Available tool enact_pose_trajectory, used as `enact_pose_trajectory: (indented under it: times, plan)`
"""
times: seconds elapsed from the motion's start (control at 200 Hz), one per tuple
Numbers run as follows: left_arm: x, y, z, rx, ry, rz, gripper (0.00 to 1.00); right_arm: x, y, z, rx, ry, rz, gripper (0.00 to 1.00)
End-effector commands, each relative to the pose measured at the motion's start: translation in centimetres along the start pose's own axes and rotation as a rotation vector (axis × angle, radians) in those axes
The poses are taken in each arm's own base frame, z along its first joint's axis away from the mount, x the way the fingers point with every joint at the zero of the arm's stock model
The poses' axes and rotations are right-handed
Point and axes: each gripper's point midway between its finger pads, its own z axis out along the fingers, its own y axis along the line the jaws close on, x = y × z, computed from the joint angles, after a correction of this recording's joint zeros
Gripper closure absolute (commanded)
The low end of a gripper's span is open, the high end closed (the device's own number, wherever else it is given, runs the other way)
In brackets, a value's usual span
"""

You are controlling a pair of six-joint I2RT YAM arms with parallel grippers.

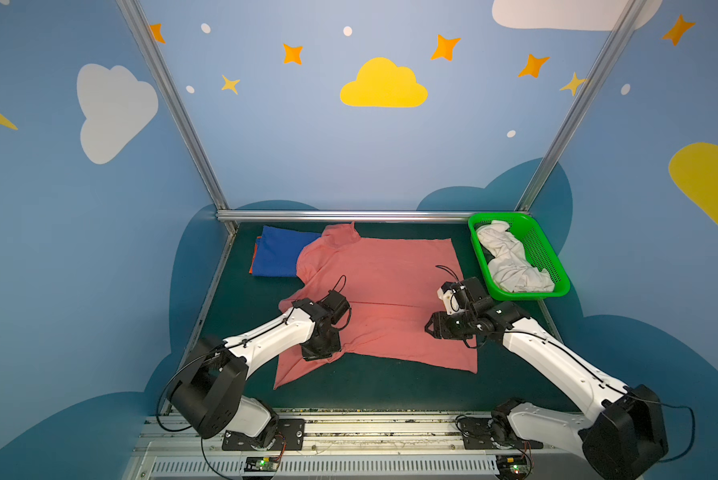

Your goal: Fold and stack the t-shirts

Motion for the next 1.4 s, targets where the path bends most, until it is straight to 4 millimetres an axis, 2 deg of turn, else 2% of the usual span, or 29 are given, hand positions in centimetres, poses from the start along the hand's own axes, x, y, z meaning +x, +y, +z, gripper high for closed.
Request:
enact_pose_trajectory:
  times: [0.0,0.33,0.401,0.436,0.486,0.616,0.686,0.791,0.861,0.936,1.011,1.112,1.237,1.397]
  plan:
    - [1.2,-0.2,-0.2,0.019,0.0,-0.048,0.95,0.7,0.2,0.0,-0.022,0.007,0.002,0.48]
    - [4.3,-0.9,0.9,0.034,0.02,-0.066,0.95,1.5,-0.3,-0.2,-0.009,0.019,-0.005,0.48]
    - [4.9,-1.4,1.1,0.05,0.024,-0.068,0.92,1.6,-0.4,-0.1,-0.004,0.024,-0.007,0.48]
    - [5.2,-1.6,1.1,0.057,0.026,-0.068,0.88,1.6,-0.4,-0.1,-0.001,0.026,-0.006,0.48]
    - [5.7,-2.0,1.0,0.064,0.029,-0.065,0.73,1.6,-0.4,0.1,0.002,0.031,-0.006,0.48]
    - [5.8,-3.1,0.1,0.09,0.024,-0.038,0.65,0.9,-0.4,0.3,0.011,0.033,-0.009,0.48]
    - [5.2,-3.5,-1.0,0.091,0.005,-0.016,0.48,0.3,-0.3,0.4,0.02,0.029,-0.015,0.47]
    - [3.5,-3.9,-3.1,0.067,-0.042,0.006,0.38,-0.9,-0.4,0.3,0.045,0.017,-0.022,0.45]
    - [1.5,-4.1,-4.7,0.057,-0.094,0.012,0.36,-2.0,-0.5,0.1,0.066,0.005,-0.025,0.45]
    - [-1.5,-4.7,-6.4,0.087,-0.135,0.021,0.35,-3.7,-0.8,-0.2,0.084,-0.021,-0.018,0.44]
    - [-5.5,-5.3,-8.3,0.131,-0.172,0.023,0.35,-5.8,-1.1,-0.6,0.082,-0.05,-0.008,0.44]
    - [-11.5,-5.0,-10.3,0.138,-0.235,0.025,0.35,-9.0,-1.8,-0.9,0.073,-0.087,0.014,0.44]
    - [-18.8,-4.9,-11.3,0.127,-0.28,0.04,0.3,-12.9,-3.3,-0.8,0.085,-0.111,0.04,0.44]
    - [-27.1,-5.2,-10.8,0.09,-0.339,0.09,0.28,-17.9,-5.7,0.4,0.107,-0.12,0.075,0.5]
